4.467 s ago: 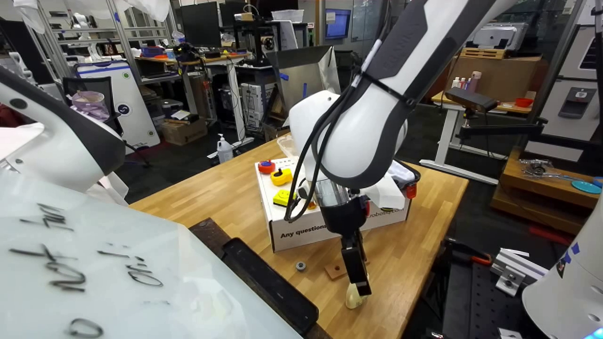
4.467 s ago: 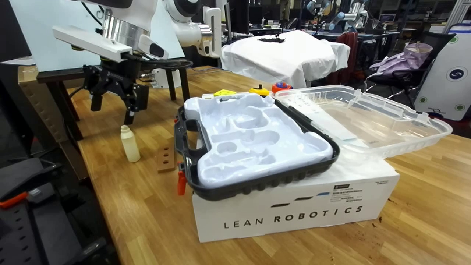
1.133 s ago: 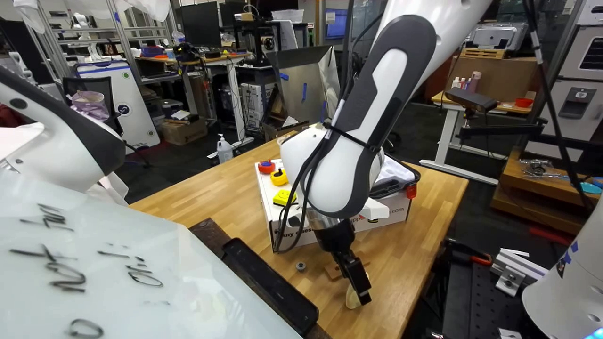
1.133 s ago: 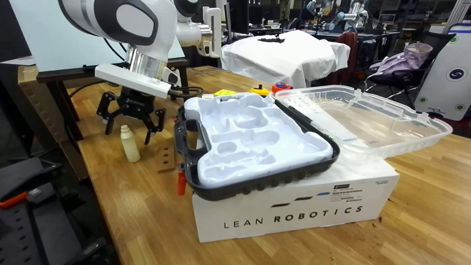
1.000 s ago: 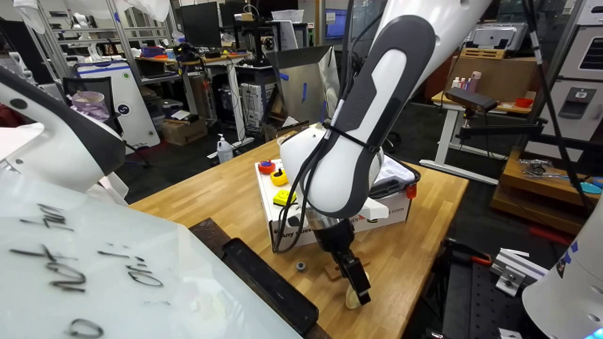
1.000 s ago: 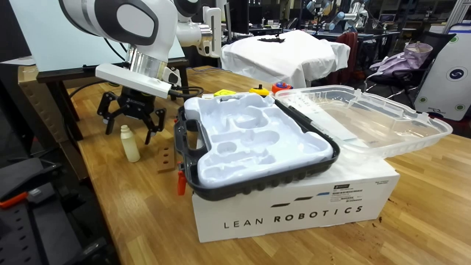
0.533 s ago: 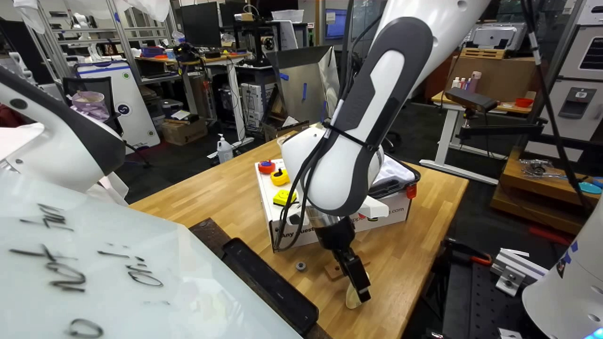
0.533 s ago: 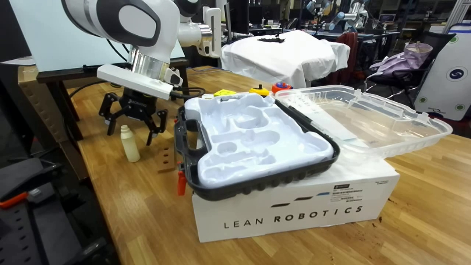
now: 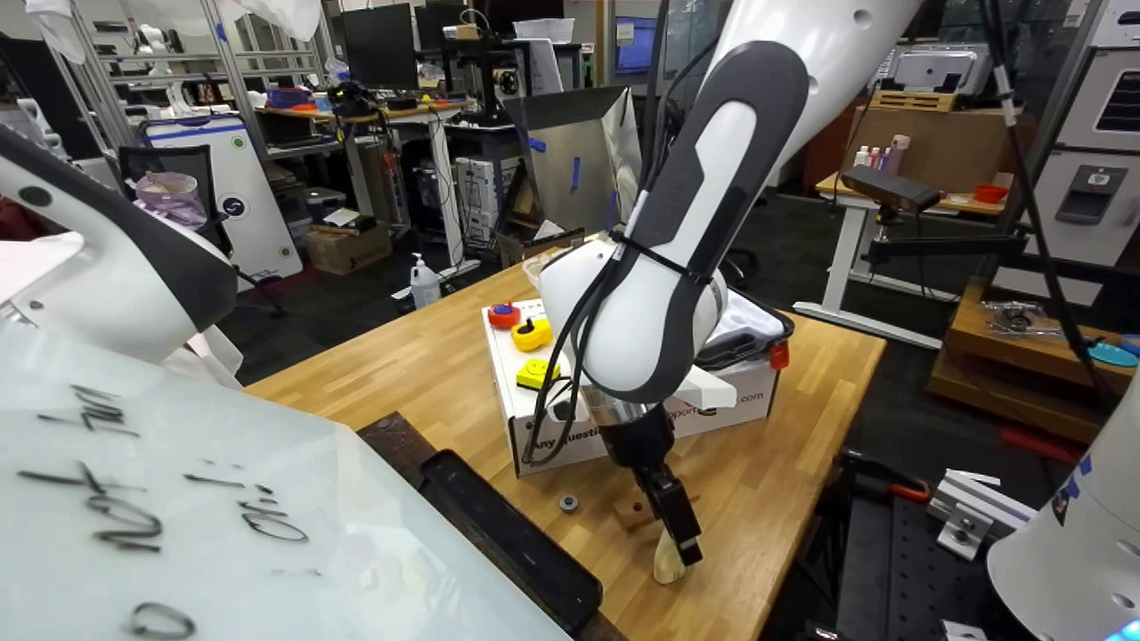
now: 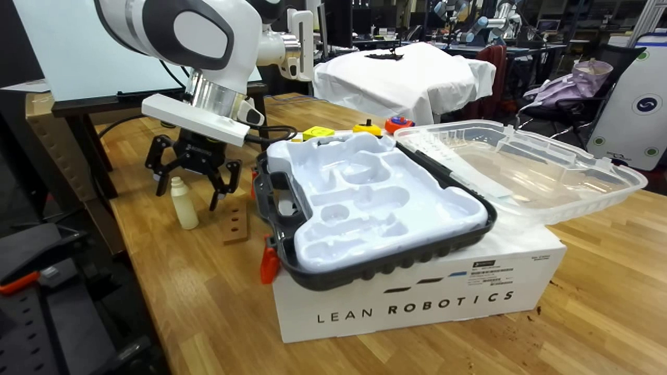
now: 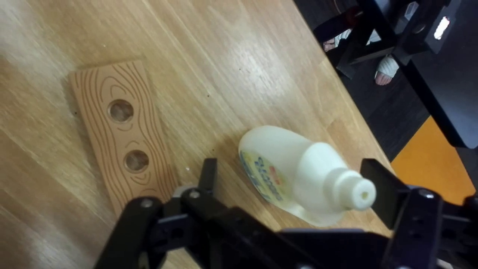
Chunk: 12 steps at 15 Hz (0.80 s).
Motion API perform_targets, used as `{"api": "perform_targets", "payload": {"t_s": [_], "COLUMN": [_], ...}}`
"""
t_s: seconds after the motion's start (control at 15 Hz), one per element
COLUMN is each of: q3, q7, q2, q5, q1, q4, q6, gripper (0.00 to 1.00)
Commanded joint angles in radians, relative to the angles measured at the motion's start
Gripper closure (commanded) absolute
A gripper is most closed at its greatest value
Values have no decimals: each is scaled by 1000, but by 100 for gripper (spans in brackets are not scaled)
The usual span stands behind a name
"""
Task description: Move the white bottle on the table backwards
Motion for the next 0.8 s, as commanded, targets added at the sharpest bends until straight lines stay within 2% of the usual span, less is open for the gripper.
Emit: {"api": "perform_targets", "payload": {"t_s": [0.0,0.53,0.6,0.73], "q3": [12,16,16,16], "q7": [-13,-14,-14,-8], "q2": [17,15,13,5], "q5": [10,15,15,13], "q1": [-26,-28,-28,-25], "q4": [20,18,17,15], "q6": [-16,-19,-19,-16], "gripper": [32,88,92,92]}}
